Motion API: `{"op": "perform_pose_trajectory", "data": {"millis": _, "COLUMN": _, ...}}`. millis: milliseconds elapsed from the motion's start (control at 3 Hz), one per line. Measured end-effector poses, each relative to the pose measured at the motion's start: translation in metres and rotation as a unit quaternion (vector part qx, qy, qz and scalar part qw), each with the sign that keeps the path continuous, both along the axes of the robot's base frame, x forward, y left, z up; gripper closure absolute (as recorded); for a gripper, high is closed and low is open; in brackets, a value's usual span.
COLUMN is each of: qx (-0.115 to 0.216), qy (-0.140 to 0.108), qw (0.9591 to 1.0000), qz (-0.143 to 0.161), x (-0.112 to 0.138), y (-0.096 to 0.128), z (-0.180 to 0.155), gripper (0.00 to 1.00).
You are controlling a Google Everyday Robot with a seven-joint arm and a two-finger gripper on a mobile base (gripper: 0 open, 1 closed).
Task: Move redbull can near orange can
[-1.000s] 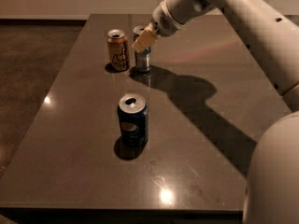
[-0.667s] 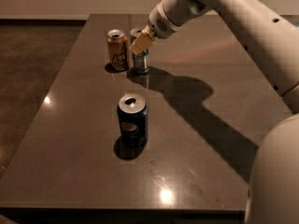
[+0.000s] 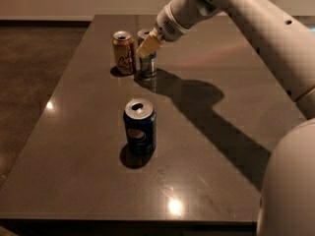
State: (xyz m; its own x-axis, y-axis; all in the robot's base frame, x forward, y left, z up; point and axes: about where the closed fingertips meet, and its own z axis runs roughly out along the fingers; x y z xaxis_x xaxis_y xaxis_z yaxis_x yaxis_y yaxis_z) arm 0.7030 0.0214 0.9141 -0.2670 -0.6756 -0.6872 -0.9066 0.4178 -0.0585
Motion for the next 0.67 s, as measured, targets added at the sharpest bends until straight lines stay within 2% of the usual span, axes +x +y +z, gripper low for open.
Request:
{"op": "perform_pose_trajectory", "data": {"millis": 333, "qx": 0.000, "qy": 0.002, "qw": 1.0000, "qz": 0.002, "x": 0.0000, "y": 0.0019, "z": -0.0021, "gripper": 0.00}}
{"op": "perform_pose_trajectory", "data": {"millis": 667, "qx": 0.000, "qy": 0.002, "qw": 1.0000, "qz": 0.002, "x": 0.0000, "y": 0.0020, "z": -0.0022, "gripper": 0.00}}
